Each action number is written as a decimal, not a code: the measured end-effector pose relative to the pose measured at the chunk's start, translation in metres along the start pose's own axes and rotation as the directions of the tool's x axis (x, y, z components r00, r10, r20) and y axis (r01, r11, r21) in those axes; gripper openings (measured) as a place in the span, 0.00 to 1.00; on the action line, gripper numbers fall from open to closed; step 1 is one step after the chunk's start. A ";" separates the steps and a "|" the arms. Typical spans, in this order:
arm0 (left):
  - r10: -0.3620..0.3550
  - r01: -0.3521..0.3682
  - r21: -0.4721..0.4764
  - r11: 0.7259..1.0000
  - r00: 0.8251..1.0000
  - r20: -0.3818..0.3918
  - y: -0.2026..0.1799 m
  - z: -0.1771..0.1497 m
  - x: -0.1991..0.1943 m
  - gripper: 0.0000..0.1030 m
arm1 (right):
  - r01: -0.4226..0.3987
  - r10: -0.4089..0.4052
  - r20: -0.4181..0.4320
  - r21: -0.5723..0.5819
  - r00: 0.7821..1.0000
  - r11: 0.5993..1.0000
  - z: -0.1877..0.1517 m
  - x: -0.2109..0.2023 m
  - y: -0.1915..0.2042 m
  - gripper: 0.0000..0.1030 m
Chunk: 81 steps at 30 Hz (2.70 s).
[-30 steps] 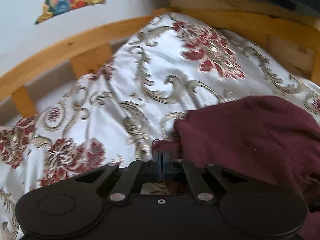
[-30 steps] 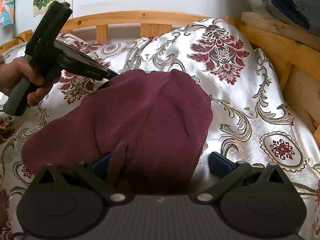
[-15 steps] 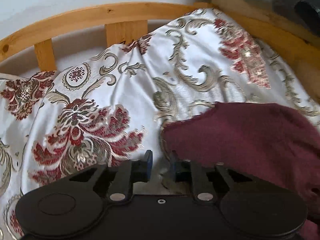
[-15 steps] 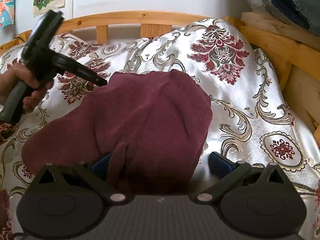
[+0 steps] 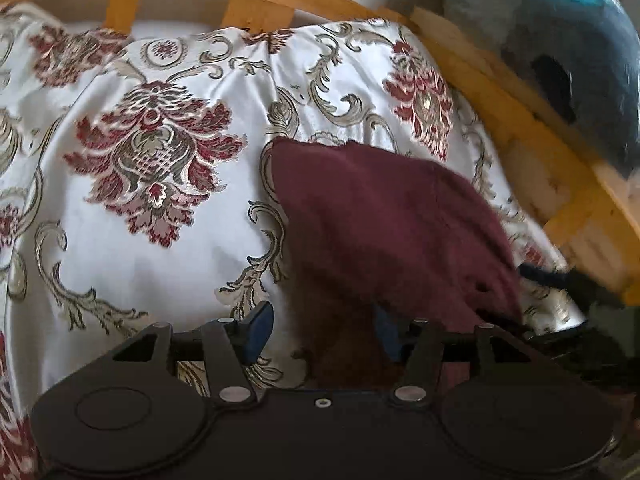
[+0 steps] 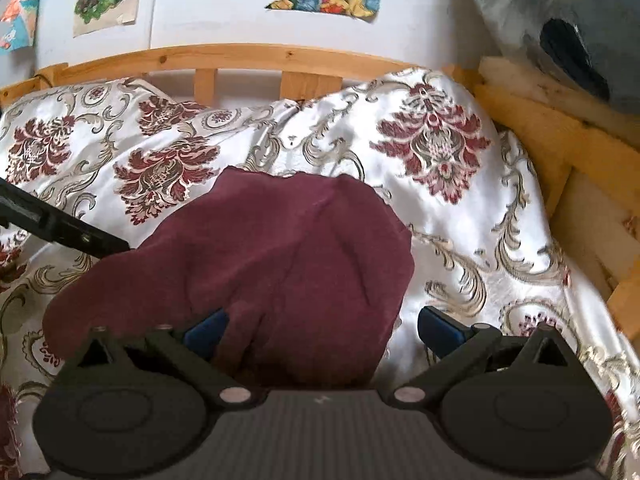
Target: Fold small clothes
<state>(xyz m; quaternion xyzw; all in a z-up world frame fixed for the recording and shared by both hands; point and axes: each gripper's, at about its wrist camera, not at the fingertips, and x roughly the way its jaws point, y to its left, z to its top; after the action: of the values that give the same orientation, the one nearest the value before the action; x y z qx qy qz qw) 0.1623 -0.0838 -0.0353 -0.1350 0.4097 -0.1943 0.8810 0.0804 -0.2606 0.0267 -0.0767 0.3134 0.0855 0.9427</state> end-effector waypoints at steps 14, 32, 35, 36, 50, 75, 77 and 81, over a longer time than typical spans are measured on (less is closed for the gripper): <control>-0.009 0.010 0.039 0.999 0.999 -0.032 -0.016 -0.026 -0.001 0.65 | -0.011 0.011 -0.002 0.002 1.000 1.000 -0.004 0.001 0.001 1.00; 0.037 -0.037 -0.029 0.999 0.999 0.006 -0.006 -0.049 -0.005 0.86 | 0.053 -0.077 0.144 0.163 0.987 0.985 0.007 0.002 -0.013 1.00; 0.062 -0.061 -0.020 0.998 0.998 0.014 -0.007 -0.054 -0.008 0.94 | 0.081 -0.109 0.135 0.196 0.985 0.977 0.007 0.011 -0.022 1.00; 0.066 -0.066 -0.021 0.998 0.998 0.014 -0.007 -0.056 -0.009 0.95 | 0.091 -0.120 0.128 0.213 0.984 0.973 0.007 0.015 -0.026 1.00; 0.089 -0.089 -0.062 0.994 0.996 0.005 -0.004 -0.059 -0.007 0.99 | 0.169 -0.194 0.043 0.327 0.980 0.930 -0.007 0.043 -0.040 1.00; 0.099 -0.097 -0.077 0.992 0.995 0.022 -0.007 -0.061 -0.009 0.99 | 0.067 -0.132 0.128 0.417 0.983 0.906 -0.002 0.040 -0.042 1.00; 0.097 -0.096 -0.074 0.993 0.995 0.020 -0.007 -0.060 -0.009 0.99 | 0.064 -0.121 0.122 0.394 0.985 0.917 0.002 0.047 -0.040 1.00; -0.005 0.007 -0.051 0.999 0.999 0.040 -0.005 -0.048 -0.015 0.99 | 0.017 -0.073 0.148 0.349 0.986 0.937 0.007 0.054 -0.038 1.00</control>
<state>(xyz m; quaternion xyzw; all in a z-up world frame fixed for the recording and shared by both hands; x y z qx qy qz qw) 0.1148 -0.0854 -0.0535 -0.1627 0.3965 -0.1837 0.8846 0.1350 -0.2899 0.0034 0.0903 0.2458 0.0132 0.9650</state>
